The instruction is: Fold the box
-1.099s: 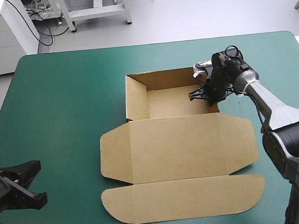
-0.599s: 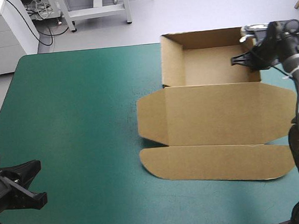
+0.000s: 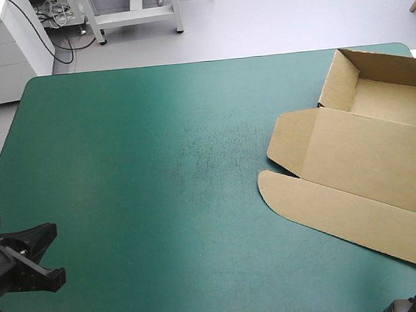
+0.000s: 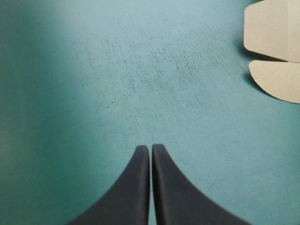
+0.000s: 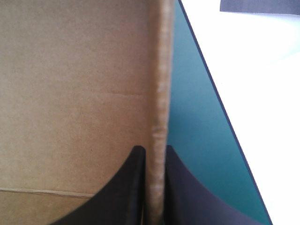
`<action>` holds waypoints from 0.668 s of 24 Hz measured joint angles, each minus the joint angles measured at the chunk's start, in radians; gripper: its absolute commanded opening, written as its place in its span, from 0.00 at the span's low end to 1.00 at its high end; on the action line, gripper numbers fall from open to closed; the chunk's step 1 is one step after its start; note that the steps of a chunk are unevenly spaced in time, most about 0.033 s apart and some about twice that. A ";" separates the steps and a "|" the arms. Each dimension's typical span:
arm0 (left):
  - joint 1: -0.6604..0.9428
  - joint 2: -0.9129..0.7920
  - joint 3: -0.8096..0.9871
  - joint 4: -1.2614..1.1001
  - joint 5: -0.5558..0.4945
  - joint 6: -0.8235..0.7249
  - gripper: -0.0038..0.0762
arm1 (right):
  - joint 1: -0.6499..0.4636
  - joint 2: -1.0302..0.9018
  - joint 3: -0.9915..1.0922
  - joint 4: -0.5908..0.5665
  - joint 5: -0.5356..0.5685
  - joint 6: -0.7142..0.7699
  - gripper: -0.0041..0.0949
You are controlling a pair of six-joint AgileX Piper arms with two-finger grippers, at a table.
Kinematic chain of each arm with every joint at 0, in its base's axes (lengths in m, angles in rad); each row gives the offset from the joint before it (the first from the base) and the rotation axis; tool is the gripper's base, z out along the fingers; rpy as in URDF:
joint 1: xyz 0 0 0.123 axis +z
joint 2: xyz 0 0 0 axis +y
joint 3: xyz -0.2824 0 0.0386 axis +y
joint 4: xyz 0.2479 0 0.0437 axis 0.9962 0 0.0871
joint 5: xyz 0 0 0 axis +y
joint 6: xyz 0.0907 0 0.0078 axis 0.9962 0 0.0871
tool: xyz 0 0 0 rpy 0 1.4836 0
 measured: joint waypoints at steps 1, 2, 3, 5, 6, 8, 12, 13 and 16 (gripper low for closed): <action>0.000 0.000 0.000 -0.001 0.000 0.000 0.04 | -0.006 0.008 0.000 0.000 0.000 -0.004 0.50; 0.000 0.000 0.000 -0.003 0.000 0.000 0.04 | -0.011 0.012 0.000 0.000 -0.001 -0.005 0.63; 0.000 0.000 0.000 -0.004 0.000 0.000 0.04 | -0.014 0.013 0.000 0.006 -0.001 -0.006 0.79; 0.000 0.000 0.001 -0.007 0.000 0.000 0.04 | -0.014 0.013 0.000 0.008 0.011 -0.005 0.95; 0.000 0.000 0.001 -0.008 0.000 0.000 0.04 | -0.014 0.013 0.000 0.008 0.020 0.002 0.97; 0.000 0.000 0.001 -0.008 0.000 0.000 0.04 | -0.014 0.012 0.000 0.000 0.023 0.008 0.95; 0.000 0.000 0.001 -0.008 0.000 0.000 0.04 | -0.014 -0.024 -0.003 0.000 0.026 0.012 0.95; 0.000 0.000 0.001 -0.008 0.000 0.000 0.04 | -0.014 -0.043 -0.007 0.006 0.029 0.012 0.95; 0.000 0.000 0.001 -0.008 0.000 0.000 0.04 | -0.014 -0.120 -0.019 0.039 0.030 0.005 0.95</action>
